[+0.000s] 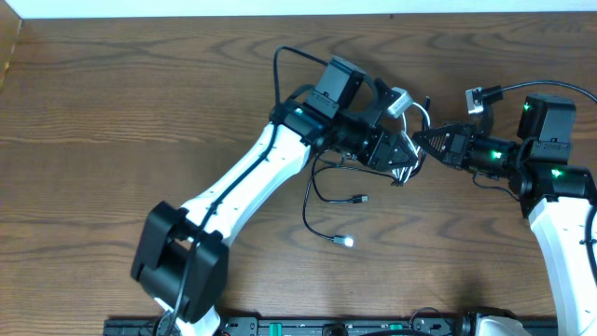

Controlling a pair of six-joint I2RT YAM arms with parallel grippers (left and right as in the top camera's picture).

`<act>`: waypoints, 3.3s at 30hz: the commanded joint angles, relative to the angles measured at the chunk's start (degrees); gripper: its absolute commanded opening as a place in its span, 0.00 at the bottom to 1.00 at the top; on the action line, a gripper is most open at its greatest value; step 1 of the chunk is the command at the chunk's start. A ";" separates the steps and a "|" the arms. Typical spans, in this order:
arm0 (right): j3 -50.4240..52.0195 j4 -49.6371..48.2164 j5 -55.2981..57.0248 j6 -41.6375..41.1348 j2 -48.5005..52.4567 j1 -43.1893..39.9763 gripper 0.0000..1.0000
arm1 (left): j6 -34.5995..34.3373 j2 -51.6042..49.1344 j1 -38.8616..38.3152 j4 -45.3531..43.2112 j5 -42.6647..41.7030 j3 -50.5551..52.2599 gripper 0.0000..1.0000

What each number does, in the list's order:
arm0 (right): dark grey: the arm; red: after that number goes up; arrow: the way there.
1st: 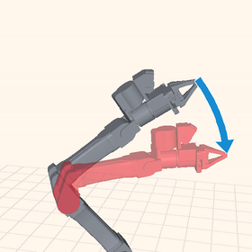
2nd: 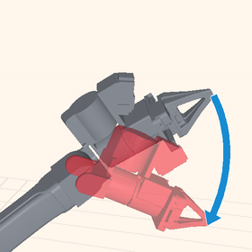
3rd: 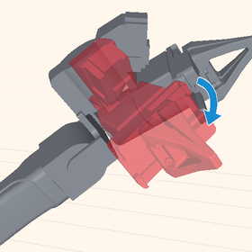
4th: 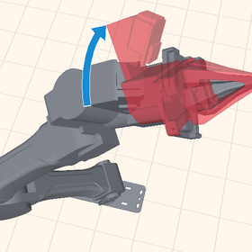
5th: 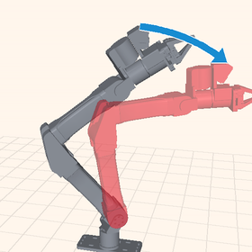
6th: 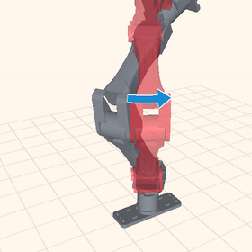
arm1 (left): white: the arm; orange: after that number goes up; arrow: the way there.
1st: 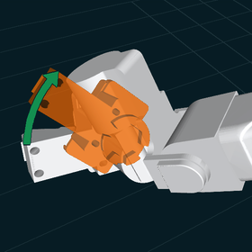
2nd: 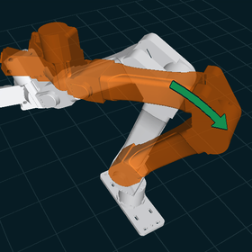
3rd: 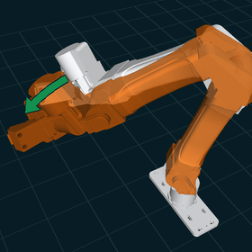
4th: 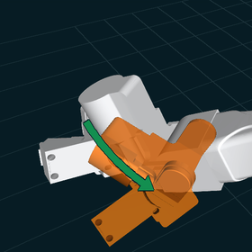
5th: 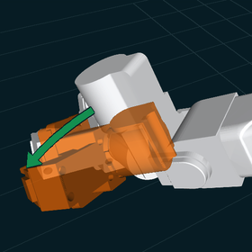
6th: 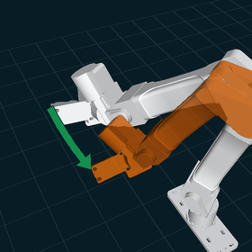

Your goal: Untangle cables

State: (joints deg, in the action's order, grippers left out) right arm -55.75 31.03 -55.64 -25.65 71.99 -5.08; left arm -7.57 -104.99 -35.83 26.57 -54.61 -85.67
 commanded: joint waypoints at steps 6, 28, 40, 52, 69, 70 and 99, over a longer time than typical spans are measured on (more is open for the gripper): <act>-0.28 -0.46 -2.14 0.02 0.02 -0.35 0.01 | -6.82 -3.58 -0.52 -2.05 1.73 0.20 0.47; -0.28 0.76 2.62 0.02 0.02 -2.40 0.01 | -9.44 -6.16 -3.08 0.00 16.61 0.24 0.08; 0.04 12.72 36.00 1.99 0.04 -2.43 0.01 | -10.73 -6.12 -0.44 1.86 21.92 0.24 0.07; 0.35 10.97 29.22 3.06 0.04 -2.43 0.01 | -2.51 -6.25 -4.33 -0.92 10.19 0.24 0.29; 0.35 3.28 3.34 2.36 0.02 -2.45 0.01 | -2.51 -6.25 -5.99 -6.67 7.13 0.28 0.30; 0.35 2.69 2.43 2.23 0.02 -2.45 0.01 | -2.54 -6.25 -5.99 -7.10 6.58 0.28 0.30; 0.35 0.83 -1.95 1.90 0.02 -2.49 0.01 | -15.67 -9.75 -6.51 -15.78 16.70 1.03 0.34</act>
State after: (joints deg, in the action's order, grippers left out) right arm -55.61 31.66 -54.06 -23.42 72.05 -7.77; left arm -22.72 -112.07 -42.19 10.39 -37.65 -84.97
